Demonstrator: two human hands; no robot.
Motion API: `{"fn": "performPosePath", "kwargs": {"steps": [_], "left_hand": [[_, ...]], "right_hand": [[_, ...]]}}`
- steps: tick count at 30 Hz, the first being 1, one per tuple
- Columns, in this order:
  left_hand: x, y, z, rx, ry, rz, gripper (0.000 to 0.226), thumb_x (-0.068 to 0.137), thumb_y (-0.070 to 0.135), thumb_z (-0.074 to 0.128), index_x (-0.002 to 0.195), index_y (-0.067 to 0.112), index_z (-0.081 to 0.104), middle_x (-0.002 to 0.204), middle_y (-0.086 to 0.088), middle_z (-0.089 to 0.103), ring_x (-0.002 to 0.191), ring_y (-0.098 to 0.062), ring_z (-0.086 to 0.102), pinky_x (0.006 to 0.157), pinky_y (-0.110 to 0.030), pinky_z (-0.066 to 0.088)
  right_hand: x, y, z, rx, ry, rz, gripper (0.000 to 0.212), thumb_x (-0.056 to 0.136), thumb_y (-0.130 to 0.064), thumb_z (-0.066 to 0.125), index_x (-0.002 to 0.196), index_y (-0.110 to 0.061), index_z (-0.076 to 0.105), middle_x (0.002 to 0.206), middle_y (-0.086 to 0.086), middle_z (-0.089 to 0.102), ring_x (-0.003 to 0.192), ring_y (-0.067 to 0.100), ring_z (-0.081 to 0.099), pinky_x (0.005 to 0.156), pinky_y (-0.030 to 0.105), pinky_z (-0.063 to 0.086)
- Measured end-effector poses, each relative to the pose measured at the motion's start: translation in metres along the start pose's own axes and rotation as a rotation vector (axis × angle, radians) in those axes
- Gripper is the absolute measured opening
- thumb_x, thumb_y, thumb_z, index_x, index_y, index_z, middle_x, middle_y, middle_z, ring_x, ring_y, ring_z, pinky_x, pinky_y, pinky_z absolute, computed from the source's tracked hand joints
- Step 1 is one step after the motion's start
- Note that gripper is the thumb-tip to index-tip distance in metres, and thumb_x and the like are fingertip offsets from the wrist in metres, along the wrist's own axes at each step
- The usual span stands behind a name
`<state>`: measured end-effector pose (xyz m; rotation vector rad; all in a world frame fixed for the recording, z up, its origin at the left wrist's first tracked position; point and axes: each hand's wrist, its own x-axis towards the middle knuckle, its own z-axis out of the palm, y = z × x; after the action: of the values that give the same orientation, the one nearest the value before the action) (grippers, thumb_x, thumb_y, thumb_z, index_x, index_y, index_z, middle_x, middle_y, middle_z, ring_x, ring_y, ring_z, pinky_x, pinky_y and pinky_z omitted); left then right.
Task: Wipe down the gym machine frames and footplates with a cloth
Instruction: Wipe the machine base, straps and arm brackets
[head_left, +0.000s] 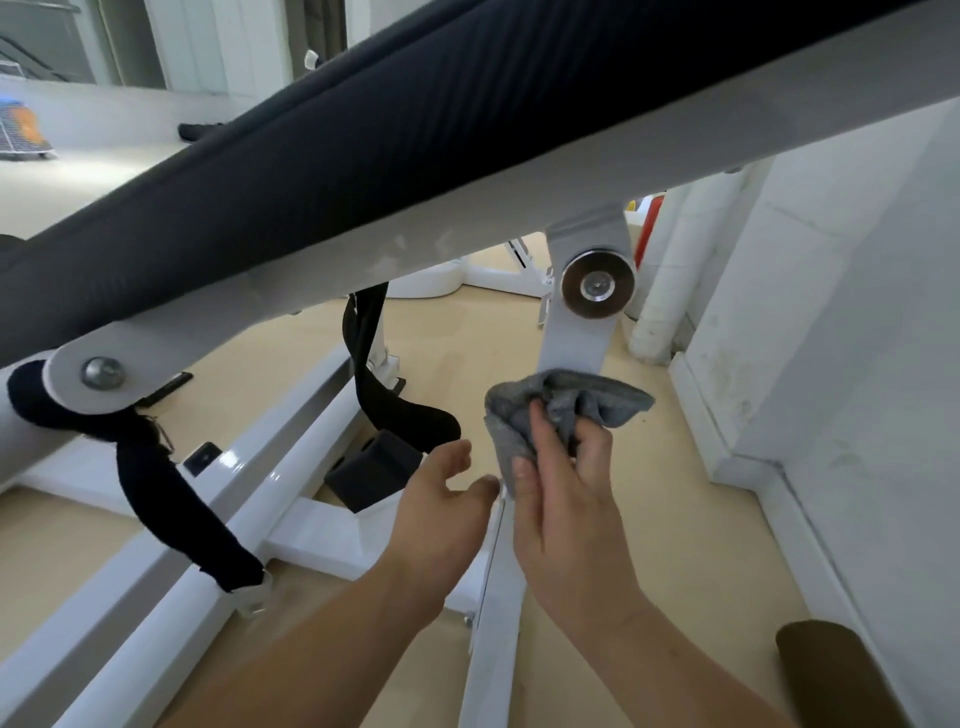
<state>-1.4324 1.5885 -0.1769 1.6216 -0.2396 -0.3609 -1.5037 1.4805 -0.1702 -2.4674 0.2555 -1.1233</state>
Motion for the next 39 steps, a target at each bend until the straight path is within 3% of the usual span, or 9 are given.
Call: {"fn": "performPosePath", "kwargs": {"steps": [4,8,12,19,24,28,30,34,39], "left_hand": [[-0.002,-0.007,-0.002,0.019,0.024,0.005,0.051,0.097,0.030,0.068,0.145,0.035,0.050,0.137,0.016,0.055,0.115,-0.010,0.062,0.103,-0.044,0.055],[-0.006,0.009,0.004,0.026,-0.014,0.207,0.053,0.094,0.039,0.072,0.141,0.046,0.049,0.122,0.023,0.059,0.093,-0.006,0.068,0.077,-0.034,0.063],[-0.005,0.033,0.019,-0.001,-0.014,0.334,0.033,0.093,0.015,0.073,0.119,0.034,0.066,0.095,0.011,0.071,0.075,-0.018,0.072,0.069,-0.041,0.064],[0.002,0.050,0.021,-0.066,0.069,0.298,0.011,0.088,0.013,0.079,0.090,0.016,0.068,0.079,-0.005,0.070,0.063,-0.016,0.065,0.058,-0.029,0.058],[0.011,0.065,0.018,-0.298,0.060,0.178,0.023,0.081,0.009,0.086,0.096,0.004,0.068,0.087,-0.022,0.071,0.068,-0.018,0.070,0.062,-0.029,0.062],[0.009,0.064,0.018,-0.379,0.006,0.087,0.027,0.081,0.007,0.085,0.099,-0.002,0.067,0.088,-0.025,0.072,0.074,-0.028,0.075,0.070,-0.036,0.065],[0.008,0.059,0.015,-0.427,-0.051,0.064,0.025,0.082,0.005,0.083,0.101,-0.003,0.069,0.091,-0.024,0.073,0.079,-0.028,0.076,0.075,-0.035,0.064],[0.012,0.037,0.005,-0.373,-0.065,0.012,0.022,0.087,0.006,0.077,0.109,0.008,0.072,0.098,-0.013,0.076,0.096,-0.030,0.075,0.087,-0.040,0.063],[0.012,-0.004,-0.004,-0.253,-0.015,-0.120,0.022,0.092,0.011,0.074,0.112,0.019,0.069,0.102,-0.005,0.074,0.091,-0.020,0.075,0.073,-0.027,0.061]], "right_hand": [[0.009,0.021,-0.017,0.095,0.030,0.010,0.046,0.100,-0.024,0.060,0.144,-0.024,0.047,0.130,-0.005,0.051,0.108,-0.005,0.047,0.088,0.001,0.041],[0.012,0.031,-0.024,0.267,0.056,0.161,0.053,0.090,-0.016,0.076,0.130,-0.040,0.050,0.123,-0.010,0.056,0.108,0.008,0.061,0.087,0.032,0.058],[0.018,0.030,-0.032,-0.024,0.124,0.088,0.038,0.079,-0.024,0.086,0.110,-0.026,0.065,0.119,-0.003,0.041,0.101,0.015,0.053,0.073,0.024,0.052],[0.024,0.015,-0.041,-0.056,0.062,-0.147,0.026,0.081,0.001,0.072,0.087,-0.019,0.057,0.089,-0.008,0.045,0.066,0.015,0.045,0.049,0.035,0.044],[0.039,0.006,-0.044,0.030,0.191,-0.154,0.027,0.088,0.005,0.068,0.109,-0.011,0.074,0.113,0.003,0.055,0.099,0.017,0.058,0.085,0.028,0.052],[0.024,0.017,-0.027,-0.252,0.019,-0.361,0.048,0.098,-0.006,0.061,0.146,-0.007,0.055,0.157,0.011,0.044,0.146,0.033,0.035,0.122,0.039,0.030],[0.023,0.030,-0.023,-0.338,-0.022,-0.408,0.053,0.102,-0.018,0.056,0.153,-0.007,0.045,0.165,0.008,0.034,0.154,0.033,0.025,0.123,0.055,0.027],[0.031,0.046,-0.017,-0.538,0.024,-0.417,0.057,0.107,-0.031,0.049,0.159,-0.016,0.034,0.168,0.004,0.026,0.152,0.033,0.030,0.125,0.058,0.017],[0.020,0.058,0.002,-0.550,0.108,-0.317,0.060,0.110,-0.038,0.037,0.164,-0.019,0.019,0.171,0.010,0.009,0.157,0.036,0.010,0.125,0.060,0.013]]}}
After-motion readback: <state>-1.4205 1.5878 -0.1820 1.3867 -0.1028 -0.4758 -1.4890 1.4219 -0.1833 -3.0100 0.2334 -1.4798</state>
